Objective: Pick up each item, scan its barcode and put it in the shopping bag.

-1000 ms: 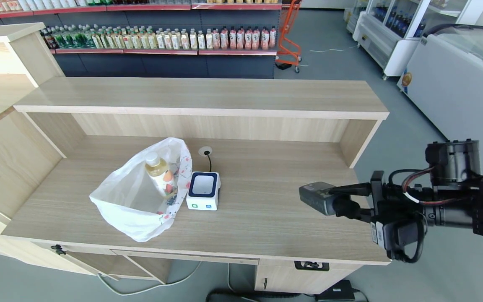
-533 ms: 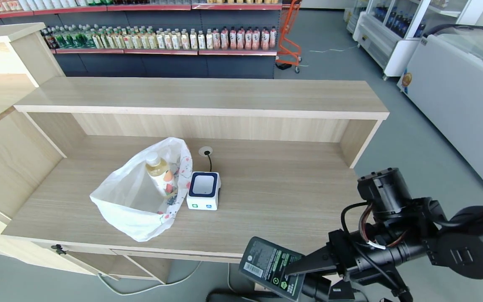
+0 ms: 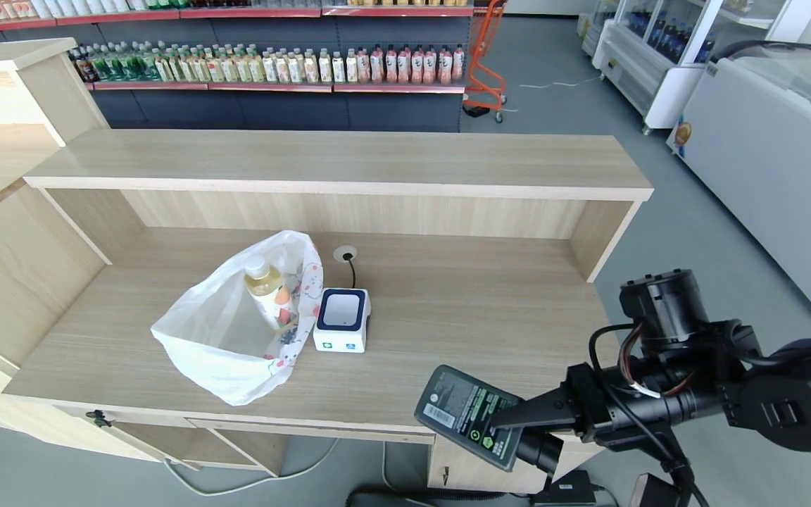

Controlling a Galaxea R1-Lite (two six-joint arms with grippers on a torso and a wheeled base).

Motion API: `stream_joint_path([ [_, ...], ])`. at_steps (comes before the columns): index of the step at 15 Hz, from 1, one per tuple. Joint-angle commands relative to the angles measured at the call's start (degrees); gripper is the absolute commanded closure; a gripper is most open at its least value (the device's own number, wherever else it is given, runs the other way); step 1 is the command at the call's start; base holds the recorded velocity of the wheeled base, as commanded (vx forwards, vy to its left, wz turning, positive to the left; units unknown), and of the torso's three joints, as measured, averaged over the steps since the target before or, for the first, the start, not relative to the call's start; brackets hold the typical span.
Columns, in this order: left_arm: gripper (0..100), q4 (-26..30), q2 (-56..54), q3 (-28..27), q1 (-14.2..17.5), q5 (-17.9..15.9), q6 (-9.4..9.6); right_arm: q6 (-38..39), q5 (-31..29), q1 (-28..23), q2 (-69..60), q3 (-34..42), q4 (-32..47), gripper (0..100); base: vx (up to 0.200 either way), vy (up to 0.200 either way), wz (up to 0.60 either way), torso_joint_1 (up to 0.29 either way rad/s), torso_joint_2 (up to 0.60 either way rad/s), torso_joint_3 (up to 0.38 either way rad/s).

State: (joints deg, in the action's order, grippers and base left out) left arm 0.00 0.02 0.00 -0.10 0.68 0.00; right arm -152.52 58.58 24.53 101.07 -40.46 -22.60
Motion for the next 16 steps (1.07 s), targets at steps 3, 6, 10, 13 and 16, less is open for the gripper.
stream_joint_path([
  [3, 0, 0.00, -0.02, 0.00, 0.01, 0.02, 0.00, -0.15, 0.05, -0.18, -0.26, -0.14, -1.30, 100, 0.000, 0.000, 0.00, 0.000, 0.00, 0.000],
  [6, 0, 0.00, -0.02, 0.00, 0.01, 0.02, 0.00, -0.24, 0.05, -0.09, -0.70, -0.14, -1.74, 100, 0.000, 0.000, 0.00, 0.000, 0.00, 0.000],
  [10, 0, 0.00, -0.02, 0.00, 0.01, 0.02, 0.00, -0.15, 0.14, 0.61, -0.70, -0.14, -1.74, 100, 0.000, 0.000, 0.00, 0.000, 0.00, 0.000],
  [13, 0, 0.00, -0.02, 0.00, 0.01, 0.02, 0.00, -0.15, 0.14, 0.61, -0.88, -0.14, -1.74, 100, 0.000, 0.000, 0.00, 0.000, 0.00, 0.000],
  [16, 0, 0.00, -0.02, 0.00, 0.01, 0.02, 0.00, 0.03, 0.14, 0.61, -0.88, -0.14, -1.66, 100, 0.000, 0.000, 0.00, 0.000, 0.00, 0.000],
])
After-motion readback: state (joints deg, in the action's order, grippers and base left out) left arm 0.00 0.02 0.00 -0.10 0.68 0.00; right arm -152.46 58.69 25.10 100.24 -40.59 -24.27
